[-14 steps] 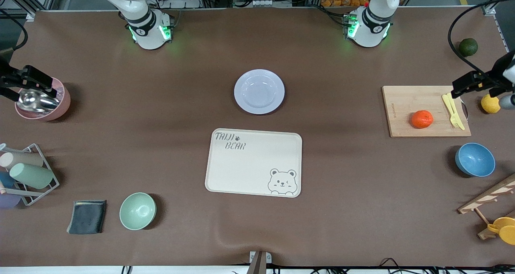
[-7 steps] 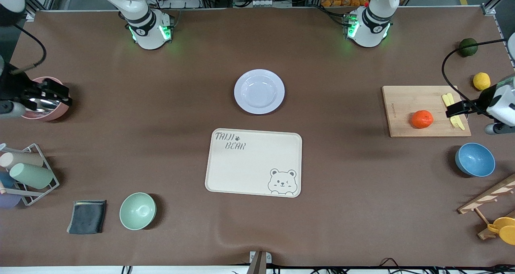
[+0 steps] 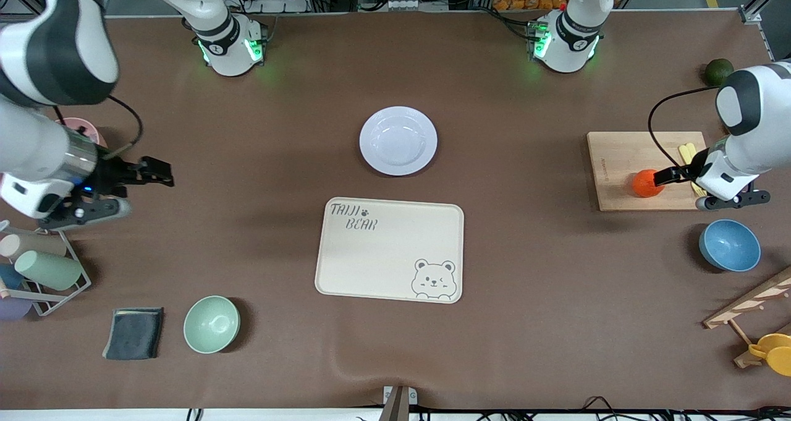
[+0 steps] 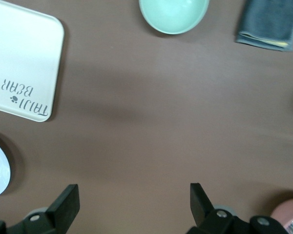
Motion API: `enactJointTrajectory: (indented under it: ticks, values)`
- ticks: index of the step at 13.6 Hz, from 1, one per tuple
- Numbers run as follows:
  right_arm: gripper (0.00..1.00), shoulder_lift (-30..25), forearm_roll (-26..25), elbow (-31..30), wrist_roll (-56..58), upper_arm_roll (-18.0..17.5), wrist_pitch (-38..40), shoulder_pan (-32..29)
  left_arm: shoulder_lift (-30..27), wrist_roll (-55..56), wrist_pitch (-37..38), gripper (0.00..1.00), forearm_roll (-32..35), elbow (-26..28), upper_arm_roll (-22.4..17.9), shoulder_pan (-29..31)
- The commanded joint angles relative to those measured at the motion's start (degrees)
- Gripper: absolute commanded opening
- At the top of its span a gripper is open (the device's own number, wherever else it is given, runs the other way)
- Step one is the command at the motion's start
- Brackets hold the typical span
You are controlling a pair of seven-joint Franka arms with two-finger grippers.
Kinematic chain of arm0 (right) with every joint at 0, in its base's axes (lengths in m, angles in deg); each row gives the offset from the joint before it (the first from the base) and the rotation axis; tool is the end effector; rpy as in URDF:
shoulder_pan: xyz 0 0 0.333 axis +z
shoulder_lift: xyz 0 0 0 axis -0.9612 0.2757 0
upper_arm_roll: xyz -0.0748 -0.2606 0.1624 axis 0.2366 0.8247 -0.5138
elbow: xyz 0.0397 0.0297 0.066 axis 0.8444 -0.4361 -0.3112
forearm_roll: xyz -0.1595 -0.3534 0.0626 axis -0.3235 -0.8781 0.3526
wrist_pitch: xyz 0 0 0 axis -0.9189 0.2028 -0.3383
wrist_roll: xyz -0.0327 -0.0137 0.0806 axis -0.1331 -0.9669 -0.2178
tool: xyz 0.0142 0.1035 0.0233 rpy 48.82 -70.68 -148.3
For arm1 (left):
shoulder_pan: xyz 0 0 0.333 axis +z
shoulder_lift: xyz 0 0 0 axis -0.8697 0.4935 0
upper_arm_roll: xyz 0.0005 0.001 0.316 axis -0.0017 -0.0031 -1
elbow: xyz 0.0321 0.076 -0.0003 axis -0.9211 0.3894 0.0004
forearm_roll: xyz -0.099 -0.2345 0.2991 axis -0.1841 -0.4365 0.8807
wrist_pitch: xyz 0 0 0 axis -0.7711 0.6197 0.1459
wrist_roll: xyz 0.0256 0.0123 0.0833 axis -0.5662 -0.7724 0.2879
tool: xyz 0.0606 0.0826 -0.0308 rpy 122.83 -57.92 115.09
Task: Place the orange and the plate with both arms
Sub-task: 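Reach the left gripper down to the orange while the right gripper reaches the plate, then grasp the orange with the left gripper and lift it off the board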
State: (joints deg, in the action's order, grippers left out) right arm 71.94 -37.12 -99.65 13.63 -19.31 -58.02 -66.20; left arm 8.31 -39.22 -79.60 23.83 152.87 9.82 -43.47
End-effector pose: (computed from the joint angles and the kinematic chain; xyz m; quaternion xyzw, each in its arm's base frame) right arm 0.6115 0.0707 0.5085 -0.9902 -0.1175 0.0704 0.0279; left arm 0.5230 0.1325 0.3152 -0.9953 -0.0639 0.0681 0.0266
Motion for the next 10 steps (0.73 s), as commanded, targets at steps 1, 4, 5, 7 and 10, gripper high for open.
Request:
enactJointTrajectory:
  ticks: [1, 4, 5, 7, 10]
  values:
    - [1.0, 1.2, 4.56, -0.15, -0.75, 0.41, 0.24, 0.46, 2.2, -0.3, -2.83, 1.0, 1.7, 0.33, 0.53, 1.76]
    - [1.0, 3.31, 15.36, -3.05, -0.84, 0.5, -0.28, -1.46, 5.36, -0.22, -5.64, 1.0, 2.76, 0.5, 0.62, 2.82]
    - [1.0, 4.27, 18.19, -3.84, -1.45, 0.5, -0.11, -1.56, 5.81, -0.22, -5.73, 1.0, 2.76, 0.76, 0.53, 2.91]
    - [1.0, 4.9, 23.21, -6.3, -5.3, 0.5, -0.54, -0.77, 6.6, -0.22, -6.08, 1.0, 2.76, 0.85, 0.62, 3.78]
    - [1.0, 4.9, 25.5, -9.89, -8.49, 0.42, -4.39, 1.16, 8.27, -0.13, -8.19, 1.0, 2.76, 1.29, 0.62, 3.96]
